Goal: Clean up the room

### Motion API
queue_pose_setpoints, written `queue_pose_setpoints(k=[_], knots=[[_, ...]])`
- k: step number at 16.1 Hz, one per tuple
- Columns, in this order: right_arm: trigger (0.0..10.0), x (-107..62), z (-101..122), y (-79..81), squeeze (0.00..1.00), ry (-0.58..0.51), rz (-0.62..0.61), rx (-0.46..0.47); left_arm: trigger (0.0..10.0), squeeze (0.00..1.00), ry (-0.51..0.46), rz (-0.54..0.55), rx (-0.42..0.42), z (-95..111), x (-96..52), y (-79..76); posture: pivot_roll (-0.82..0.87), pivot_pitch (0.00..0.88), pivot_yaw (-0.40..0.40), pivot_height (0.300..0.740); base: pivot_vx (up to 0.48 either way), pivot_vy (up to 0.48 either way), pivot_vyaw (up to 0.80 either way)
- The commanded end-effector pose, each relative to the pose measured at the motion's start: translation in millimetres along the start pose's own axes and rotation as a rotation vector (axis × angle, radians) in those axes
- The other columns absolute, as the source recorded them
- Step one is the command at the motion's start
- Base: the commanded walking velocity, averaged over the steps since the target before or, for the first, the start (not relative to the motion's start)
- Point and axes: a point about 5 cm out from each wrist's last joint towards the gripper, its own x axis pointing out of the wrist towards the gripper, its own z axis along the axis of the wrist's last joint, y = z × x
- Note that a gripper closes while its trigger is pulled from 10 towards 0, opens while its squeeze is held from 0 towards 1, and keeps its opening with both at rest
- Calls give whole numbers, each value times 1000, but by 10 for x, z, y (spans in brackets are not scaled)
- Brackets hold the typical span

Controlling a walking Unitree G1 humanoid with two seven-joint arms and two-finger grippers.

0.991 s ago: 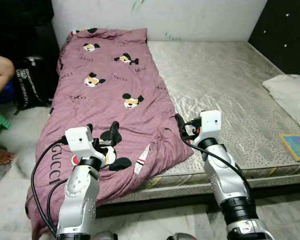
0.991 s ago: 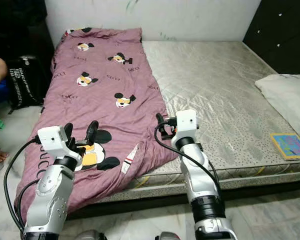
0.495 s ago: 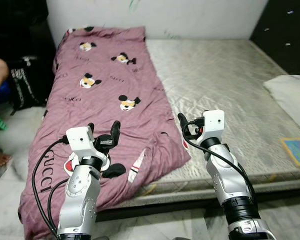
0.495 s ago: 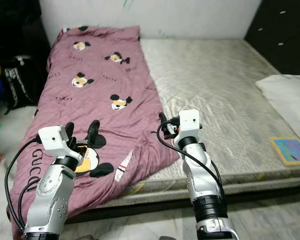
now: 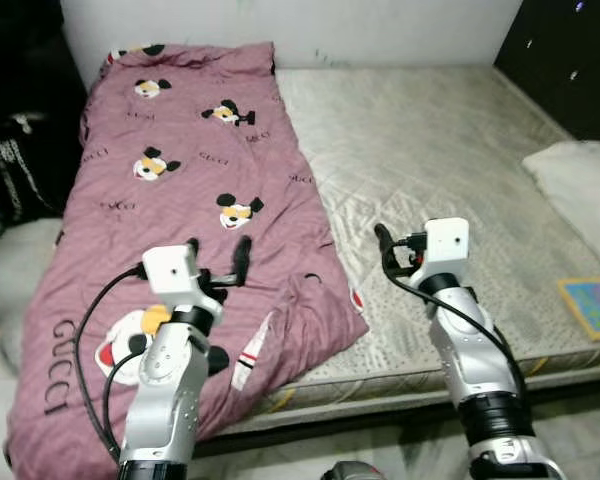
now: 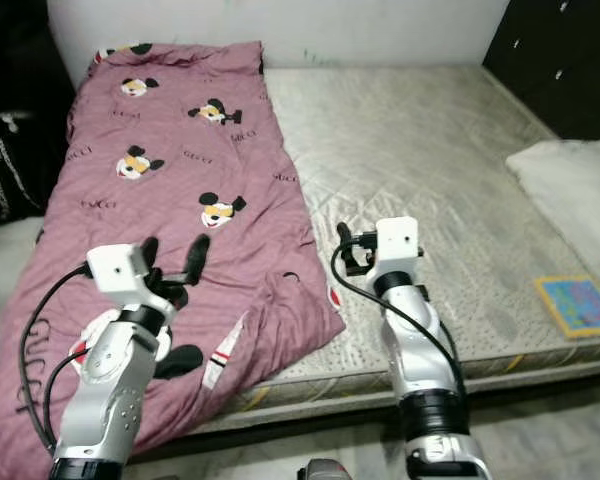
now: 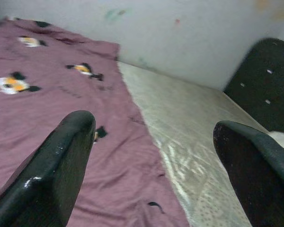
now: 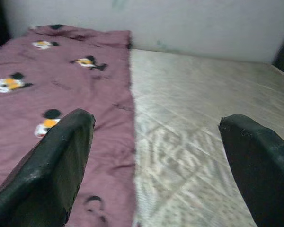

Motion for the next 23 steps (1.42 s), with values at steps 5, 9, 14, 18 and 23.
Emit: queue_pose_setpoints(k=[5, 9, 14, 18, 23], knots=[[10000, 25, 15, 89, 0, -5, 30, -1, 10000, 0, 35, 67, 17, -70, -55, 93, -69, 25, -29, 740, 0, 0, 0], [10000, -78, -37, 69, 0, 7, 22, 44, 10000, 0, 14, 193, 208, 13, -222, 336, -59, 33, -25, 740, 0, 0, 0], [10000, -143, -38, 19, 0, 0, 11, 66, 10000, 0, 6, 318, 336, 122, -466, 528, -42, 67, -23, 740, 0, 0, 0], [10000, -155, -30, 120, 0, -8, 22, 78, 10000, 0, -2, 296, 356, 96, -451, 542, -41, 66, -23, 740, 0, 0, 0], [10000, -155, -8, 135, 0, -7, 59, 78, 10000, 0, -6, 287, 324, 109, -406, 483, -51, 113, -41, 740, 0, 0, 0]])
